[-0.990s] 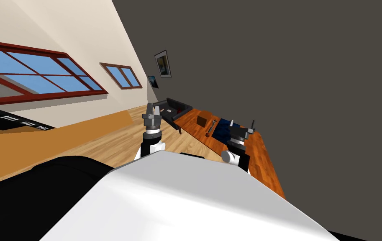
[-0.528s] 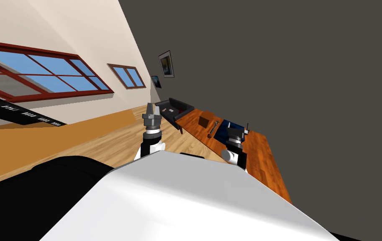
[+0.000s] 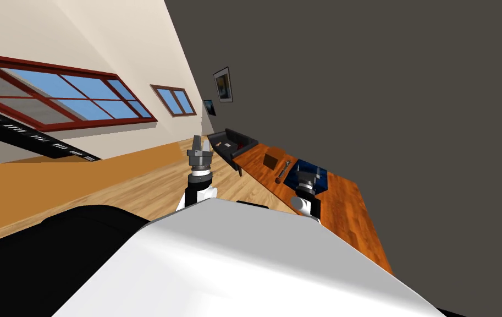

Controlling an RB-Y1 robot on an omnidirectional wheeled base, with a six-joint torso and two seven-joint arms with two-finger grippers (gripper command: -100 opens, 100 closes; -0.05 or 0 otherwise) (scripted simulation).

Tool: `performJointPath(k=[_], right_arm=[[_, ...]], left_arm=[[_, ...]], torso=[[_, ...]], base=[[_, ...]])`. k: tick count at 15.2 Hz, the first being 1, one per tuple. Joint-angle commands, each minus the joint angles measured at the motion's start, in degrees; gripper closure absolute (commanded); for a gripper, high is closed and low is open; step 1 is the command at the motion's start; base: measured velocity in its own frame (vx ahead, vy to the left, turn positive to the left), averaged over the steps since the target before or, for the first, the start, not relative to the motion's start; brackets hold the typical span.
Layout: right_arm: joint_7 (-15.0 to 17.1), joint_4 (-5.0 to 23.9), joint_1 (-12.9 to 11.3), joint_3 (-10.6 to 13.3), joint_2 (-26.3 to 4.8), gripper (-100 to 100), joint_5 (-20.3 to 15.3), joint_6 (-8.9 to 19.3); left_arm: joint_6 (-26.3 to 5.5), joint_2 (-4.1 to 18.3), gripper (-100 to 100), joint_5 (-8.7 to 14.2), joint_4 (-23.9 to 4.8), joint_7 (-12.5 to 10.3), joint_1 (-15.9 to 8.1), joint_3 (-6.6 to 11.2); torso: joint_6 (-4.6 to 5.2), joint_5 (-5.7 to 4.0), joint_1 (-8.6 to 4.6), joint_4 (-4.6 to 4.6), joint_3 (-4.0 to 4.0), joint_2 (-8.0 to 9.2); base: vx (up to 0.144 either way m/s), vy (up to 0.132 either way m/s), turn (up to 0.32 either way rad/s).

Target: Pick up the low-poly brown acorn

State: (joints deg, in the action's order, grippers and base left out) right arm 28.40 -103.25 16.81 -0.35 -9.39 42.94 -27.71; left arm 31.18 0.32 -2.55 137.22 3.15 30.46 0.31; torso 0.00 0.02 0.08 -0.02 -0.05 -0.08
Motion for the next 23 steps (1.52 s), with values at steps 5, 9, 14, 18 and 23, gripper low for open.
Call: performJointPath(k=[5,9,14,18,23], right_arm=[[4.2,6.8,-2.2,-1.1,-1.0,-100,7.8,2.4],[6.2,10.2,-3.3,-1.5,-1.4,-100,12.2,3.4],[10.3,15.8,-5.4,-2.4,-2.1,-100,18.1,5.3],[12.3,20.4,-6.5,-2.9,-2.4,-100,23.1,6.3],[16.4,25.7,-8.6,-3.9,-3.0,-100,29.7,8.2]], left_arm=[[0.0,0.0,0,0.0,0.0,0.0,0.0,0.00],[0.0,0.0,0,0.0,0.0,0.0,0.0,0.00],[0.0,0.0,0,0.0,0.0,0.0,0.0,0.00],[0.0,0.0,0,0.0,0.0,0.0,0.0,0.00],[0.0,0.0,0,0.0,0.0,0.0,0.0,0.00]], torso=[[-0.03,0.00,0.00,0.00,0.00,-0.01],[-0.03,0.00,-0.01,0.01,0.01,0.01],[0.01,0.00,-0.02,0.00,0.00,-0.01],[-0.02,-0.01,-0.02,0.00,-0.01,-0.02],[0.01,0.00,-0.02,0.00,-0.01,-0.01]], base=[[0.019,0.019,0.095],[0.015,0.015,0.061],[0.021,0.014,0.081],[0.024,0.013,0.094],[0.021,0.010,0.083]])
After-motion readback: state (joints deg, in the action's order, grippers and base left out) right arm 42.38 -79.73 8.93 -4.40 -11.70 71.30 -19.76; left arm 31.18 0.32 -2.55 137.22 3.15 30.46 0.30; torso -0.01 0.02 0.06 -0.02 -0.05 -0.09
